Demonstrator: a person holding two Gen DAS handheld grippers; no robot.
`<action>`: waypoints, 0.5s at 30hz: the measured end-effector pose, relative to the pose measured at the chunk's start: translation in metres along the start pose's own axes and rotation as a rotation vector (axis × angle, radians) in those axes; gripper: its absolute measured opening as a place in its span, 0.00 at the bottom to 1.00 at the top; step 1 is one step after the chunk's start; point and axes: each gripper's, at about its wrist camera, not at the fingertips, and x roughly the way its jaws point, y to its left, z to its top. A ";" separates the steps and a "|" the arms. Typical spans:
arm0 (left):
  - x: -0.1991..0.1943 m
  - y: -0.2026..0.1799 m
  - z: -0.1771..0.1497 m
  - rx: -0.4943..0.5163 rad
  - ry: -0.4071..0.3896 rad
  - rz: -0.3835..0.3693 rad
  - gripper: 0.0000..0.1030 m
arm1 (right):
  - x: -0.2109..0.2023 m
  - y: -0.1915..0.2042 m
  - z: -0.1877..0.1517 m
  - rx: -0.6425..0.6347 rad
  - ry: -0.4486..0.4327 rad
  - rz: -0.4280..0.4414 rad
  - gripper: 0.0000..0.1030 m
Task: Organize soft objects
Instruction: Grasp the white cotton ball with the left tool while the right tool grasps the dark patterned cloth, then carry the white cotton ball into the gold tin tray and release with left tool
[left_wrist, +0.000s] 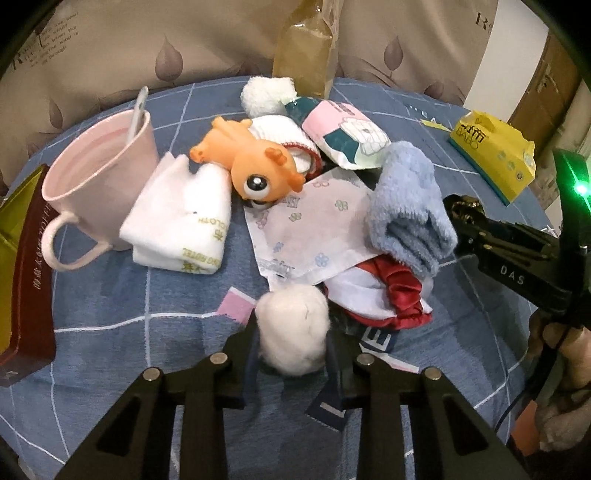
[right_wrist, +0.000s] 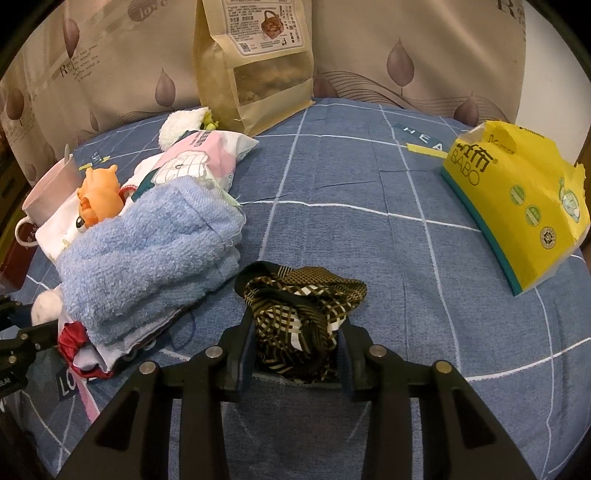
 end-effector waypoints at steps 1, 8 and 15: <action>-0.002 0.001 0.000 -0.001 -0.002 0.003 0.29 | 0.000 0.000 0.000 -0.002 0.000 -0.001 0.34; -0.015 0.005 0.003 -0.013 -0.018 0.028 0.29 | 0.000 0.000 0.000 -0.005 0.001 -0.005 0.34; -0.039 0.010 0.008 -0.016 -0.068 0.033 0.29 | 0.000 0.001 0.000 -0.008 -0.001 -0.009 0.35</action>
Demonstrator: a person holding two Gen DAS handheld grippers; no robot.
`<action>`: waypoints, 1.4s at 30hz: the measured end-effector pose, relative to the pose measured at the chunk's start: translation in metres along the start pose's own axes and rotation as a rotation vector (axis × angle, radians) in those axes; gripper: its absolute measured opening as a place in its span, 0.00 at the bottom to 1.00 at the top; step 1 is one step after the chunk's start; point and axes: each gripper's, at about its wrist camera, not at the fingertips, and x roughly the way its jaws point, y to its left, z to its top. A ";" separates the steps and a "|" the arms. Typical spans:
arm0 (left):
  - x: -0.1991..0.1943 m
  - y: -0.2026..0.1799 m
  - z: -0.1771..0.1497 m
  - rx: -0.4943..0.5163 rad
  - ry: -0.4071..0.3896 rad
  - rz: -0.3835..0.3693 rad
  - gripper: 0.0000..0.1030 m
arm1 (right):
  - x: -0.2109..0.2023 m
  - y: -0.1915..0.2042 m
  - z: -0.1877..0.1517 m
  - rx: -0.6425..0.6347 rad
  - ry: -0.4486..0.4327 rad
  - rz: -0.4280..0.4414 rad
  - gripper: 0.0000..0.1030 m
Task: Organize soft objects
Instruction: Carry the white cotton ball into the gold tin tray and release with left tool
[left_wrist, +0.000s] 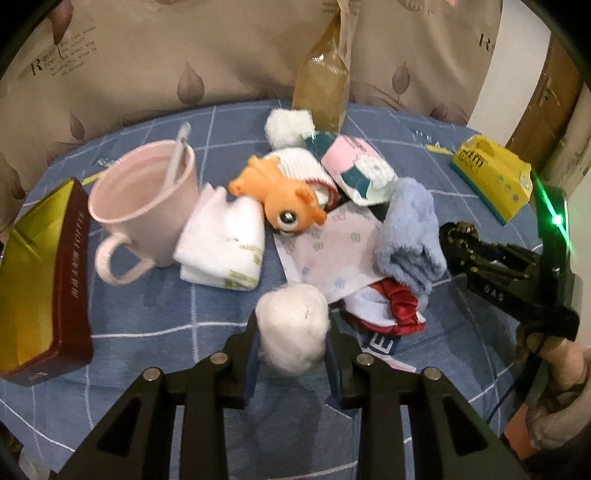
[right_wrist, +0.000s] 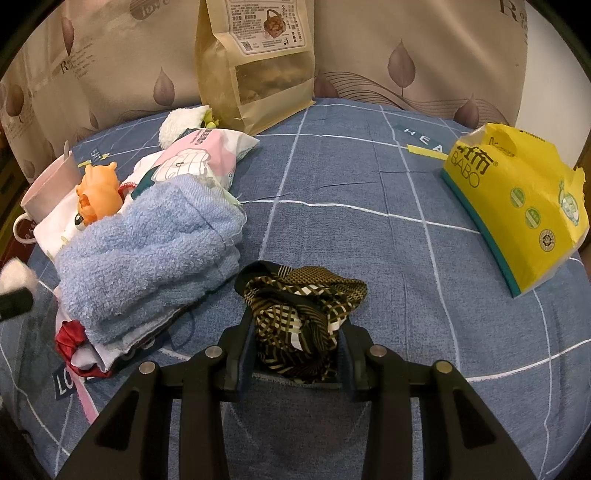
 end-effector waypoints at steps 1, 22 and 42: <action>-0.002 0.001 0.000 0.000 -0.007 0.000 0.29 | 0.000 0.000 0.000 -0.002 0.000 -0.001 0.35; -0.065 0.112 0.032 -0.135 -0.151 0.237 0.29 | 0.001 0.002 0.000 -0.006 -0.001 -0.007 0.35; -0.002 0.278 0.016 -0.332 0.050 0.448 0.30 | 0.000 0.003 0.001 -0.009 -0.003 -0.013 0.36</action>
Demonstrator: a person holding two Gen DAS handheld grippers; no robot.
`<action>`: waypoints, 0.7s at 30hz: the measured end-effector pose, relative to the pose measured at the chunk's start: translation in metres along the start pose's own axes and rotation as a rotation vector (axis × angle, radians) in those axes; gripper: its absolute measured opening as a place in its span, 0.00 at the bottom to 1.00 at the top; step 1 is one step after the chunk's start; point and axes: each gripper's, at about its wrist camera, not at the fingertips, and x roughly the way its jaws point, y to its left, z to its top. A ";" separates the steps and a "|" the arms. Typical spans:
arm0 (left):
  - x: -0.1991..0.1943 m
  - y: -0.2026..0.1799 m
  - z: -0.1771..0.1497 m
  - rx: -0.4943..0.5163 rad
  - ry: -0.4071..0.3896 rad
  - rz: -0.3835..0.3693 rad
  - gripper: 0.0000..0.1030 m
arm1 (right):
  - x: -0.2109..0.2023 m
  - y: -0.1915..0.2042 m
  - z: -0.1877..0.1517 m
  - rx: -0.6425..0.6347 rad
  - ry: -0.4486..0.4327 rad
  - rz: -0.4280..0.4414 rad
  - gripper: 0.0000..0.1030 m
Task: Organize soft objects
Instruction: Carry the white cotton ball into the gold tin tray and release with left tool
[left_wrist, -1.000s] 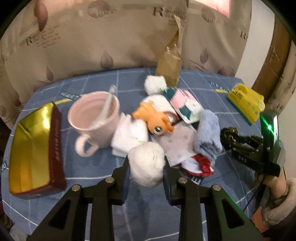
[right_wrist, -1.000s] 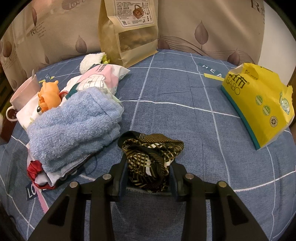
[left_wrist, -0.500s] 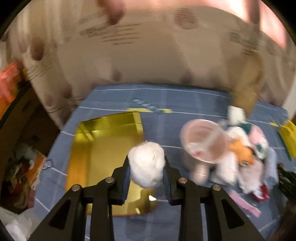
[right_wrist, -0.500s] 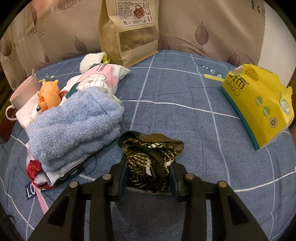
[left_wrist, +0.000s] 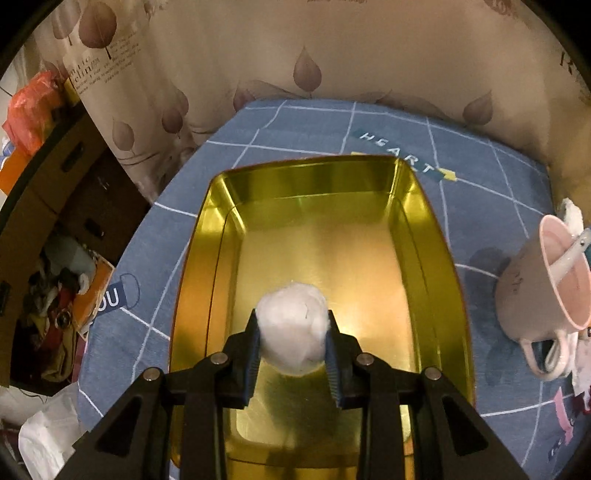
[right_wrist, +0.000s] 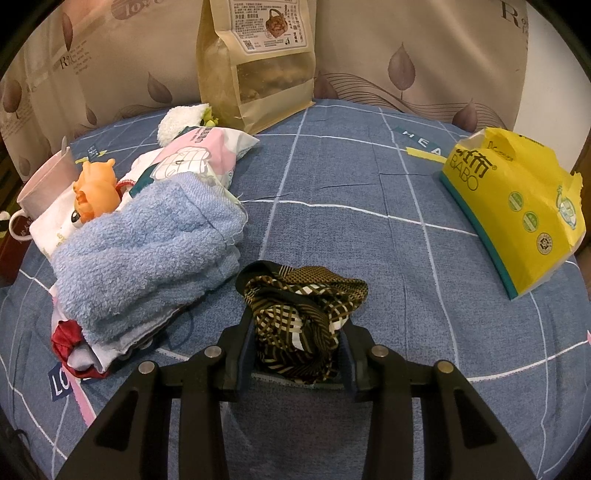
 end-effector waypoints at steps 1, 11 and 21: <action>0.004 0.000 0.000 0.000 0.006 0.002 0.30 | 0.000 0.000 0.000 0.000 0.000 -0.001 0.36; 0.017 -0.001 0.000 -0.010 0.032 0.016 0.33 | 0.001 0.001 0.001 0.008 0.000 -0.011 0.36; 0.014 0.001 -0.001 0.006 0.033 0.000 0.55 | 0.002 -0.001 0.001 0.003 0.003 -0.014 0.36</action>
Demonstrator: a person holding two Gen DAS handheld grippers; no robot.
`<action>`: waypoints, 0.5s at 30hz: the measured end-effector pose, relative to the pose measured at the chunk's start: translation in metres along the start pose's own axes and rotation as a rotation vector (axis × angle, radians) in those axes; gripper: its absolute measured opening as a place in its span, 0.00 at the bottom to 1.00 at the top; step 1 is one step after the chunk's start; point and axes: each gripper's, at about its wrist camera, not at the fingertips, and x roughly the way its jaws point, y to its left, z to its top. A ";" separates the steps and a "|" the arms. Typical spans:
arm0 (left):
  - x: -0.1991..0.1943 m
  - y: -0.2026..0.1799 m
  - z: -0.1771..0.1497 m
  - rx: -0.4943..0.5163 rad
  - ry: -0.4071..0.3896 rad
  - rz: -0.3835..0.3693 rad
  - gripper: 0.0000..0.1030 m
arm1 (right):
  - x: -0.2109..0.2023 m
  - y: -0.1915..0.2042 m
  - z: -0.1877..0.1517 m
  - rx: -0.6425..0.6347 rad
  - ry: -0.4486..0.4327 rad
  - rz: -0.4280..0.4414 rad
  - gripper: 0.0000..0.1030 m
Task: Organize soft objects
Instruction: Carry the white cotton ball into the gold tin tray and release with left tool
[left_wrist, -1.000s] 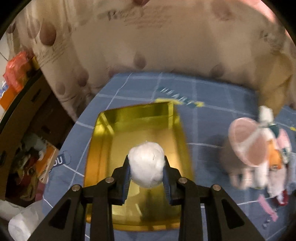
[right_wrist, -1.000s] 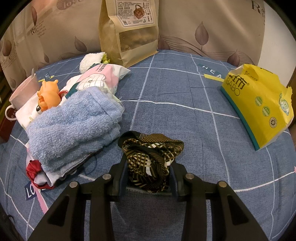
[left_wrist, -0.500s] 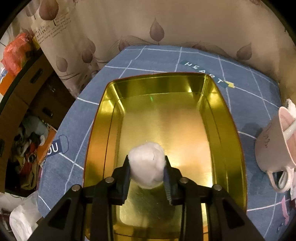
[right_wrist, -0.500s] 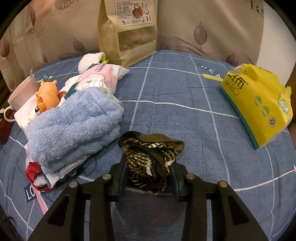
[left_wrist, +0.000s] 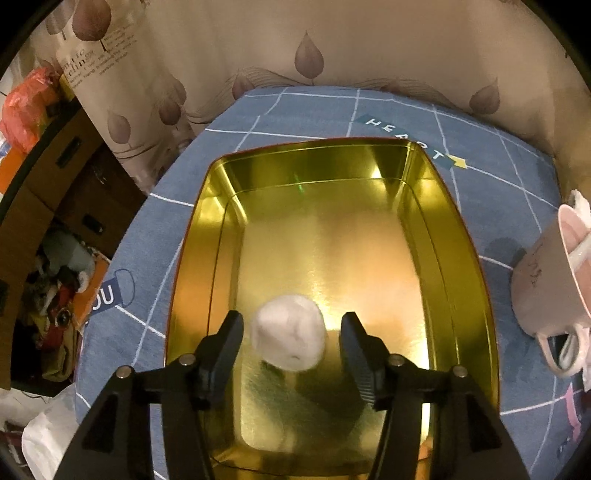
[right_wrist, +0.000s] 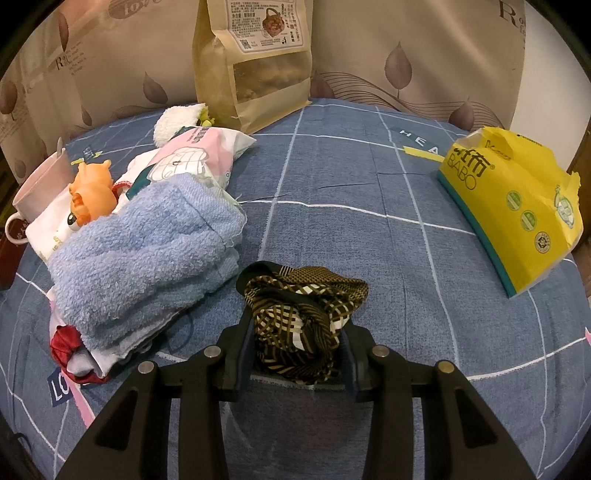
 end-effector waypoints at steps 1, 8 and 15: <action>-0.001 0.001 0.000 -0.004 -0.003 -0.005 0.55 | 0.000 0.001 0.000 0.000 0.000 -0.001 0.36; -0.030 0.008 -0.012 -0.055 -0.059 -0.030 0.55 | 0.000 0.002 0.000 -0.001 0.005 -0.005 0.36; -0.062 0.008 -0.044 -0.121 -0.120 -0.028 0.55 | 0.000 0.002 0.000 -0.004 0.003 -0.011 0.34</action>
